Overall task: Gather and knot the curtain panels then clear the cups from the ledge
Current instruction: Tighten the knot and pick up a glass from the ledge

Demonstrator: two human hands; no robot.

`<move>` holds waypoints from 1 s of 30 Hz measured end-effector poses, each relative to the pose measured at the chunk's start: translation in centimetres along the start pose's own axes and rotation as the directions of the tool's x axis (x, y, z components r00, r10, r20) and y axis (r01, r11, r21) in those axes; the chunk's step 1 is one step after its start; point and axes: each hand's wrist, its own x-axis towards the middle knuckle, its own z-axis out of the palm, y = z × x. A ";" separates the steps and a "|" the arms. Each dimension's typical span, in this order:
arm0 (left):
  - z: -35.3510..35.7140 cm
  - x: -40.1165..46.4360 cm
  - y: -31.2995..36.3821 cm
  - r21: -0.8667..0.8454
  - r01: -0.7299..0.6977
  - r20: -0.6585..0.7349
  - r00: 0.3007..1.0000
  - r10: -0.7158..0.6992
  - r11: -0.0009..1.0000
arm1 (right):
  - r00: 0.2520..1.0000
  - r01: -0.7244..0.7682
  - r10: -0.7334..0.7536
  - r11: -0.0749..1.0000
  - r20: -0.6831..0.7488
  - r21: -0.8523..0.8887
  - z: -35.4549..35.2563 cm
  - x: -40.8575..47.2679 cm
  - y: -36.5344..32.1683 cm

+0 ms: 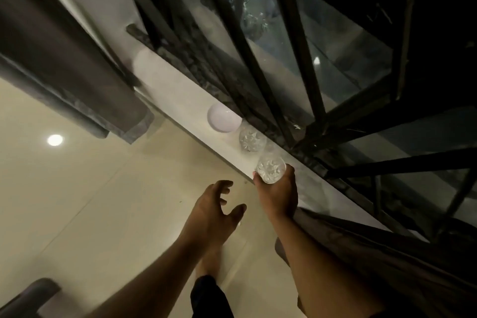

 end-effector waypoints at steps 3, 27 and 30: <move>-1.2 -3.4 -1.0 0.026 -0.023 -0.023 0.999 0.024 0.999 | 0.997 0.073 -0.072 0.997 0.026 -0.014 -1.0 -3.2 -0.7; -18.5 -48.0 -23.3 -0.198 0.275 -0.750 0.575 -0.326 0.941 | 0.169 0.809 -0.823 0.430 0.543 0.400 3.2 -54.8 -21.9; -18.2 -50.8 -26.5 -0.274 0.338 -0.757 0.502 -0.419 0.900 | 0.056 0.830 -0.761 0.395 0.646 0.394 5.9 -59.7 -22.2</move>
